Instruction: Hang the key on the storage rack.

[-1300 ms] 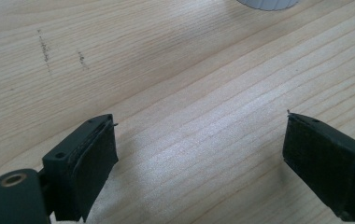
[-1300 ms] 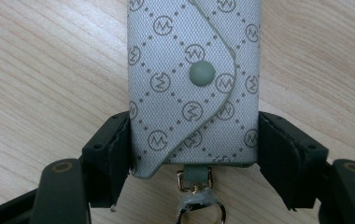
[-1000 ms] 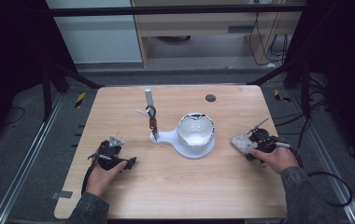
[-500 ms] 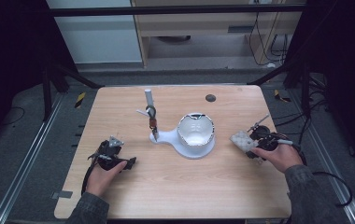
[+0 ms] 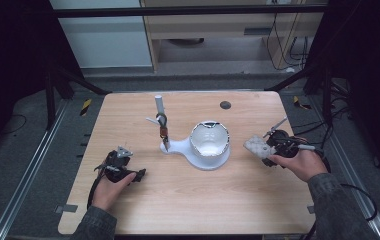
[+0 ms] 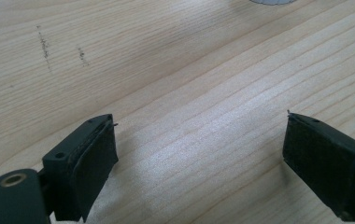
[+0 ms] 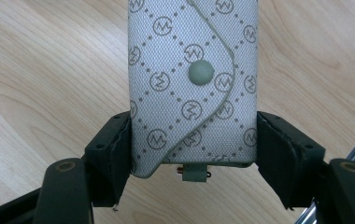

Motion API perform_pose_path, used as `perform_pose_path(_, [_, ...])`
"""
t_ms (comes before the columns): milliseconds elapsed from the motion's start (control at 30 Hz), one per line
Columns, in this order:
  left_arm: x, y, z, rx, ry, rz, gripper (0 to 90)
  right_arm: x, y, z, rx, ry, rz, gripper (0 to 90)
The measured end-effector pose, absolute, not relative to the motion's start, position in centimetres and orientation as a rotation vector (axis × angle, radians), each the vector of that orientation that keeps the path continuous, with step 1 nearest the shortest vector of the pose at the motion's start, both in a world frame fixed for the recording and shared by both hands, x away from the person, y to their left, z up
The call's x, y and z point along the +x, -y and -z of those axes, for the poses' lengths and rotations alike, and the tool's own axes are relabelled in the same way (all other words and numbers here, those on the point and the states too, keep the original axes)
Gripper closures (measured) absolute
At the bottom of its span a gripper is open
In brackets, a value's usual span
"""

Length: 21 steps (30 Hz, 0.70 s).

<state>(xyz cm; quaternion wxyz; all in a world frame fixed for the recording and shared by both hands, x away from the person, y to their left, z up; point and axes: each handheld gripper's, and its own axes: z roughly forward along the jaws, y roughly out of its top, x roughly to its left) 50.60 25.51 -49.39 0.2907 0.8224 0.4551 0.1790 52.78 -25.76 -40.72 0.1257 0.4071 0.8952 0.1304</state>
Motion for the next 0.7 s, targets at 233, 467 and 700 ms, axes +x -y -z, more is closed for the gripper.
perform_pose_path(233, [50.6,-25.6,49.5,2.192,-1.222,-0.48,7.8,52.5,24.7,39.5,1.12,-2.62,-0.387,31.3])
perform_pose_path(467, [50.8,-25.9,49.8,2.179,-1.233,-0.496,6.2,52.4,24.0,38.6,1.076,-2.628,-0.399,31.3])
perform_pose_path(700, [51.0,-26.2,49.9,2.176,-1.235,-0.504,4.9,52.4,23.6,37.9,1.046,-2.632,-0.404,31.3])
